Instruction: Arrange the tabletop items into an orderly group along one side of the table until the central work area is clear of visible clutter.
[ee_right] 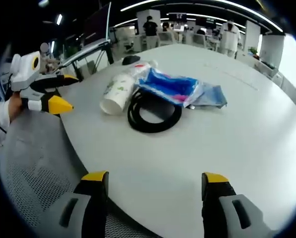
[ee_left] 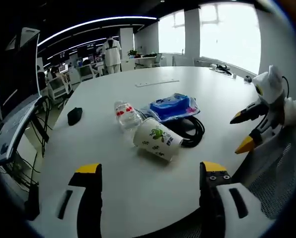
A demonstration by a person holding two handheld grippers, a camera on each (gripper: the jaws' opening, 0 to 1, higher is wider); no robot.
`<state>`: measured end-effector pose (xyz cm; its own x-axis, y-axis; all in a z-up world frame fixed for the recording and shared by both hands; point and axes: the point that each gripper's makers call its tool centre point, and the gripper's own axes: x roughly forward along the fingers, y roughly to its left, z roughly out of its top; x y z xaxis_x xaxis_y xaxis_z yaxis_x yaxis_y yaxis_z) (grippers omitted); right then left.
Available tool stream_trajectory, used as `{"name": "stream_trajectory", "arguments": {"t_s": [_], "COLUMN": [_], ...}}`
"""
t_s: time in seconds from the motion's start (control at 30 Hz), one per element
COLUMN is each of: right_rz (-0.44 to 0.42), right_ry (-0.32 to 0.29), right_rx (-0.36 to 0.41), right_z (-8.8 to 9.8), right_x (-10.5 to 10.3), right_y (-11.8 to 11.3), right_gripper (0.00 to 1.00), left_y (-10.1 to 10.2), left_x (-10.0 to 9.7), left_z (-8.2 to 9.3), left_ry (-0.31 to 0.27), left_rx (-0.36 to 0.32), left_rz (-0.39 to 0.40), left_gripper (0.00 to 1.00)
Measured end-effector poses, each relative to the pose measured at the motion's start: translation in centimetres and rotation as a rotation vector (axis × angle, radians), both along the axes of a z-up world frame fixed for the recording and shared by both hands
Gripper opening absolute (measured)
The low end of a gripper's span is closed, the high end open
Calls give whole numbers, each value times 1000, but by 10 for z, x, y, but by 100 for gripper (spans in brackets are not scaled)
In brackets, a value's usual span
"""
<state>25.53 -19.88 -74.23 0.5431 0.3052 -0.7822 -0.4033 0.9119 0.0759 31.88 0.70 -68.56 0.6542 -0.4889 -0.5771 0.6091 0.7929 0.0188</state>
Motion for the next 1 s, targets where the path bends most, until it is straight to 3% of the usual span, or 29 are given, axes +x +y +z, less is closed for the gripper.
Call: {"name": "stream_trajectory", "arguments": {"t_s": [1.0], "right_rz": [10], "right_ry": [16], "right_rx": [9], "right_z": [-3], "right_x": [-5], "right_y": [3], "right_gripper": [77], "left_y": [-4], "left_x": [-2], "left_z": [2], "left_ry": [18], "left_rx": [-67], "left_rz": [15], "left_gripper": [84]}}
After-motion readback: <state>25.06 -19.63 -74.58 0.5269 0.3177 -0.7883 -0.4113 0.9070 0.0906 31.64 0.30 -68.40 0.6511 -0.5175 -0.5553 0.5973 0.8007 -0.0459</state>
